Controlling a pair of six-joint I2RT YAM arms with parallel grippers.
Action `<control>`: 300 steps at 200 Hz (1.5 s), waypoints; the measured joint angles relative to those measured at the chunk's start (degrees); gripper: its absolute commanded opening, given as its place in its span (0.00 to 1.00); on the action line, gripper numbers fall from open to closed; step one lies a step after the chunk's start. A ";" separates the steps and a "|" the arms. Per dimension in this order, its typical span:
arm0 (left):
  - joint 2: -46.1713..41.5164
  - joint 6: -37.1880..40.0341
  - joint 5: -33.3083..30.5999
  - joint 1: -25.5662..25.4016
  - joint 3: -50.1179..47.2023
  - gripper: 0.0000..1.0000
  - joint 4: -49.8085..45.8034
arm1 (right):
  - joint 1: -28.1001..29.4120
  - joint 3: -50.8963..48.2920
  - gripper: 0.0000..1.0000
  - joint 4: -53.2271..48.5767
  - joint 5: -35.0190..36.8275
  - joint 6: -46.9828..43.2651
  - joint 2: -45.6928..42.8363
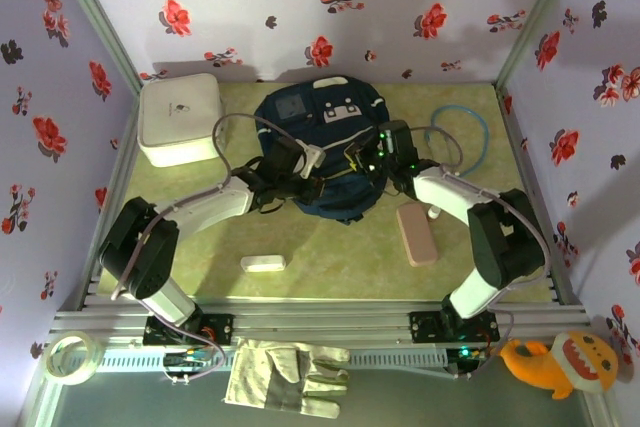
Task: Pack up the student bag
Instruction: Unzip the student bag at the top-center of the table.
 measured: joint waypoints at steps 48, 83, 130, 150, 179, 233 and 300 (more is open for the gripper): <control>-0.92 6.99 2.12 5.55 -0.13 0.00 -4.00 | -1.57 0.15 0.11 0.04 -2.34 -0.66 -1.03; -0.92 12.26 1.79 9.25 -0.13 0.00 -5.40 | -2.38 1.77 0.10 -0.74 -3.76 -1.29 -1.16; -0.92 16.65 1.14 12.59 -0.13 0.00 -4.59 | -2.73 3.74 0.10 -2.19 -5.07 -3.08 -1.38; -0.85 18.21 0.61 13.25 -0.13 0.00 -3.98 | -2.89 4.44 0.10 -3.04 -5.51 -3.78 -1.38; 0.20 21.27 0.33 14.91 0.59 0.00 -3.48 | -3.06 5.75 0.10 -4.98 -6.21 -5.46 -1.38; 6.51 25.75 -0.15 18.86 7.58 0.00 -4.70 | -3.32 7.65 0.10 -7.52 -7.17 -8.52 -1.38; 8.66 21.97 -2.84 21.09 10.60 0.16 -4.85 | -1.73 10.69 0.12 -7.15 -7.82 -8.70 0.98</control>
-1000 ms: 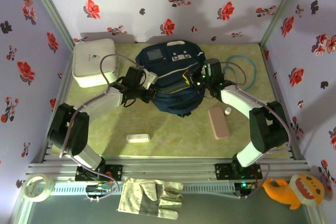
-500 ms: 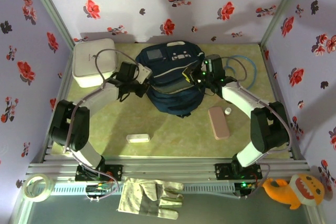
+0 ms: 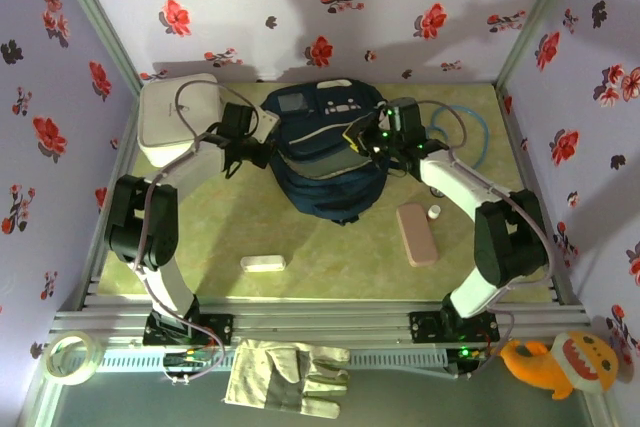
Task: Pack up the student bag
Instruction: Unzip the student bag at the top-center of the table.
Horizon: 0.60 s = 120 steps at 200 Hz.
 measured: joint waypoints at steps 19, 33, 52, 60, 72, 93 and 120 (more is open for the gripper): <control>-0.07 -2.21 -2.25 1.14 0.00 0.35 -0.04 | 1.53 0.28 0.12 1.99 1.36 1.25 1.55; -0.44 -4.37 -4.94 2.16 0.00 0.43 -0.07 | 2.78 0.79 0.12 2.71 2.82 1.86 3.17; -3.04 -7.61 -8.83 3.15 -0.74 0.54 -0.66 | 4.72 2.93 0.13 3.39 4.61 2.62 6.62; -5.05 -9.25 -10.21 3.39 -1.51 0.58 -1.20 | 5.44 4.22 0.16 3.76 5.31 2.80 8.11; -8.83 -11.34 -11.91 3.54 -2.73 0.63 -1.99 | 6.43 6.03 0.28 4.50 5.84 3.54 10.36; -15.47 -14.43 -13.55 3.58 -3.54 0.74 -4.37 | 7.80 7.80 0.50 4.15 5.99 3.43 12.59; -21.84 -17.20 -14.80 3.58 -3.52 0.87 -7.85 | 8.59 8.09 0.71 -0.66 7.26 0.52 11.34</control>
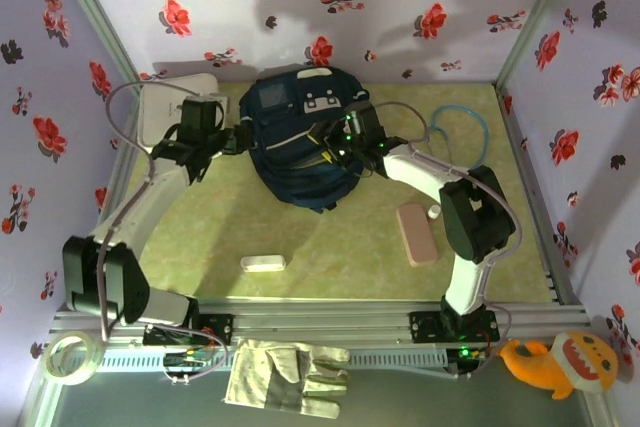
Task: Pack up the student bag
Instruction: Unzip the student bag at the top-center of the table.
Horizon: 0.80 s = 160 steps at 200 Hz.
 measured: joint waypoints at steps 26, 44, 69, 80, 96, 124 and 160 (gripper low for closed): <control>-2.82 -1.68 -0.42 0.26 0.09 0.97 -3.52 | 0.00 -0.52 0.82 -8.90 3.69 -5.70 -5.57; -3.65 -2.75 -0.66 0.83 0.09 1.00 -5.09 | -0.04 -2.08 0.88 -15.72 8.39 -10.73 -11.93; -4.63 -3.58 -0.79 2.10 0.09 1.00 -6.14 | -0.72 -6.95 0.91 -24.09 18.01 -16.00 -21.22; -5.16 -3.80 -0.81 2.62 0.09 1.00 -6.32 | -1.38 -9.99 0.93 -27.65 22.47 -17.46 -24.37; -5.90 -3.82 -0.79 2.99 0.09 1.00 -6.34 | -1.95 -14.73 0.98 -32.33 28.02 -18.51 -27.54; -6.78 -3.80 -0.63 2.99 0.07 1.00 -6.25 | -2.21 -23.17 0.99 -39.41 35.15 -19.02 -31.76; -6.80 -3.76 0.48 2.99 -0.04 1.00 -6.25 | -2.21 -29.40 0.99 -42.88 36.72 -18.47 -32.85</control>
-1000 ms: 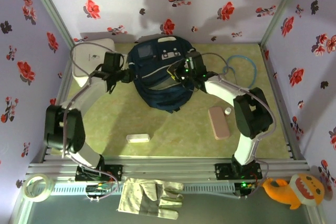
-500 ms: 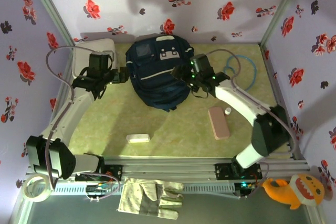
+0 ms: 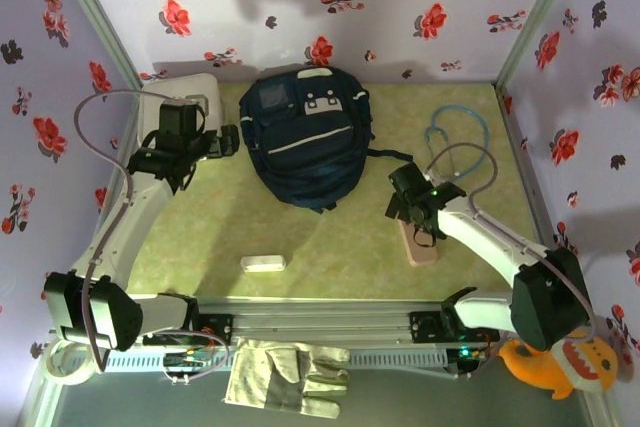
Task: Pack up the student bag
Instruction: Unzip the student bag at the top-center of the table, then pick up the glasses case from the middle-right of the table.
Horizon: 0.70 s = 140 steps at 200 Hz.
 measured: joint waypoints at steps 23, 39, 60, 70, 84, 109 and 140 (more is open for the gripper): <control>0.00 0.04 0.94 0.02 -0.04 1.00 0.07 | -0.28 -3.48 0.99 0.07 -0.92 0.57 0.26; 0.00 0.11 1.51 0.02 -0.04 1.00 0.13 | -0.61 -4.83 0.98 1.07 -2.32 0.11 1.11; 0.02 0.24 2.64 0.00 -0.04 1.00 0.15 | -0.81 -5.95 0.98 2.84 -3.80 -1.51 1.95; 0.02 0.26 3.34 0.00 -0.04 1.00 0.15 | -1.20 -6.19 0.99 3.30 -4.04 -2.32 1.95; 0.11 0.28 4.22 0.00 -0.04 1.00 0.15 | -1.99 -6.29 0.99 3.74 -4.66 -2.95 1.99; 0.90 0.46 5.53 0.00 -0.04 1.00 0.09 | -2.91 -6.43 0.99 4.09 -5.53 -4.22 2.32; 1.77 0.57 6.38 0.00 -0.04 1.00 -0.15 | -2.95 -6.43 0.96 4.11 -6.80 -5.55 3.72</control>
